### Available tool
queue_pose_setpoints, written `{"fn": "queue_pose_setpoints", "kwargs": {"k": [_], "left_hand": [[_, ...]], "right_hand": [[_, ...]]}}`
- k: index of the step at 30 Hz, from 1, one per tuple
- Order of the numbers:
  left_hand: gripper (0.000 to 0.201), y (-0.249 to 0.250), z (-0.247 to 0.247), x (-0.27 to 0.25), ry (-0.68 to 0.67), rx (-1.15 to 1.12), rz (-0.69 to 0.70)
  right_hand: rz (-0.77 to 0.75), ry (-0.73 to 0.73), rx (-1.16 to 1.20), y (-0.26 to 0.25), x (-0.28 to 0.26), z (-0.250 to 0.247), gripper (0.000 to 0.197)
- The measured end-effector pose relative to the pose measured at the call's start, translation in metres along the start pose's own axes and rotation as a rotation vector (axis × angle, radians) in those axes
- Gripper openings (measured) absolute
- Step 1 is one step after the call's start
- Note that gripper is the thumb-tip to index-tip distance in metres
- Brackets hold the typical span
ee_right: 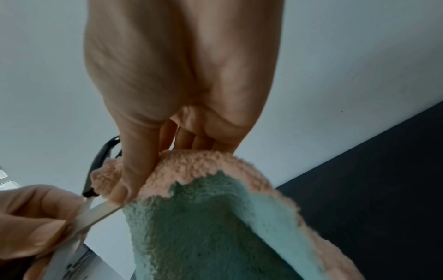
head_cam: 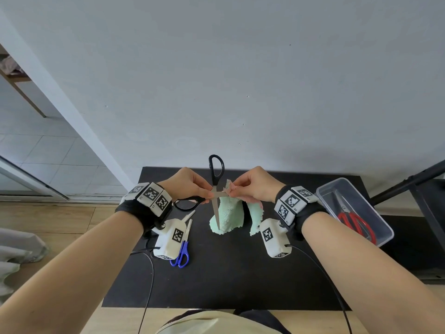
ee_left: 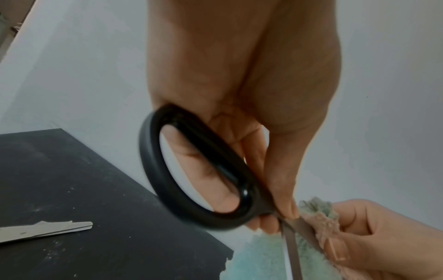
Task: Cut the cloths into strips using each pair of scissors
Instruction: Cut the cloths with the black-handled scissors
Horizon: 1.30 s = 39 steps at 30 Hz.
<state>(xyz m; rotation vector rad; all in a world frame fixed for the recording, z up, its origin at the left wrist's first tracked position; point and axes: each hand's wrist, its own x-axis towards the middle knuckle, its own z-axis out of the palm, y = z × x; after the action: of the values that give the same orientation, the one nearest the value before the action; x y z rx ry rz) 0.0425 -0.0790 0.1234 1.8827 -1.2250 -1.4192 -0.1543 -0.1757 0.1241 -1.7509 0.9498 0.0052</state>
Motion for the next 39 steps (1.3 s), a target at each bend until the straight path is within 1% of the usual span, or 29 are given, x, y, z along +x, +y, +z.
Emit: {"fn": "queue_pose_setpoints", "kwargs": {"k": [5, 7, 9, 14, 16, 18, 21, 24, 26, 28, 30, 32, 35, 36, 38, 39], "left_hand": [[0.006, -0.014, -0.014, -0.006, 0.041, -0.006, -0.033], [0.006, -0.02, -0.02, -0.01, 0.077, -0.089, -0.054], [0.005, -0.025, -0.024, -0.012, 0.128, -0.211, -0.075], [0.019, -0.027, -0.028, -0.009, 0.234, -0.538, -0.079], [0.019, -0.024, -0.026, -0.008, 0.247, -0.595, -0.073], [0.016, -0.024, -0.026, -0.007, 0.257, -0.6, -0.068], [0.023, -0.026, -0.026, -0.005, 0.283, -0.641, -0.08], [0.025, -0.026, -0.026, -0.004, 0.278, -0.727, -0.099], [0.021, -0.024, -0.025, -0.005, 0.269, -0.798, -0.093], [0.016, -0.023, -0.025, -0.005, 0.26, -0.843, -0.08], [0.012, -0.021, -0.025, -0.005, 0.249, -0.861, -0.067], [0.013, -0.02, -0.024, -0.004, 0.232, -0.869, -0.045], [0.013, -0.015, -0.021, -0.003, 0.19, -0.854, 0.002], [0.014, -0.013, -0.02, -0.002, 0.183, -0.85, 0.016], [0.014, -0.009, -0.018, 0.0, 0.188, -0.85, 0.04], [0.012, -0.008, -0.017, 0.0, 0.193, -0.855, 0.051]], "right_hand": [[0.01, 0.065, 0.035, 0.011, -0.001, -0.005, 0.006], [0.0, 0.104, 0.068, 0.015, -0.001, -0.004, 0.003], [0.001, 0.127, 0.082, 0.021, 0.0, -0.002, 0.004], [0.036, 0.166, 0.069, 0.024, 0.01, 0.017, 0.021], [0.051, 0.201, 0.054, 0.025, 0.013, 0.025, 0.016], [0.062, 0.204, 0.047, 0.025, 0.016, 0.033, 0.011], [0.095, 0.197, 0.037, 0.026, 0.015, 0.045, 0.013], [0.119, 0.178, 0.133, 0.023, 0.01, 0.055, 0.014], [0.152, 0.164, 0.159, 0.023, 0.01, 0.059, 0.021], [0.171, 0.197, 0.233, 0.019, 0.011, 0.062, 0.028], [0.128, 0.251, 0.237, 0.015, 0.013, 0.063, 0.028], [0.067, 0.272, 0.227, 0.009, 0.013, 0.065, 0.027], [0.061, 0.22, 0.351, -0.003, 0.011, 0.073, 0.029], [0.051, 0.206, 0.404, -0.007, 0.011, 0.076, 0.027], [0.018, 0.213, 0.491, -0.017, 0.01, 0.083, 0.02], [0.005, 0.227, 0.515, -0.021, 0.009, 0.085, 0.021]]}}
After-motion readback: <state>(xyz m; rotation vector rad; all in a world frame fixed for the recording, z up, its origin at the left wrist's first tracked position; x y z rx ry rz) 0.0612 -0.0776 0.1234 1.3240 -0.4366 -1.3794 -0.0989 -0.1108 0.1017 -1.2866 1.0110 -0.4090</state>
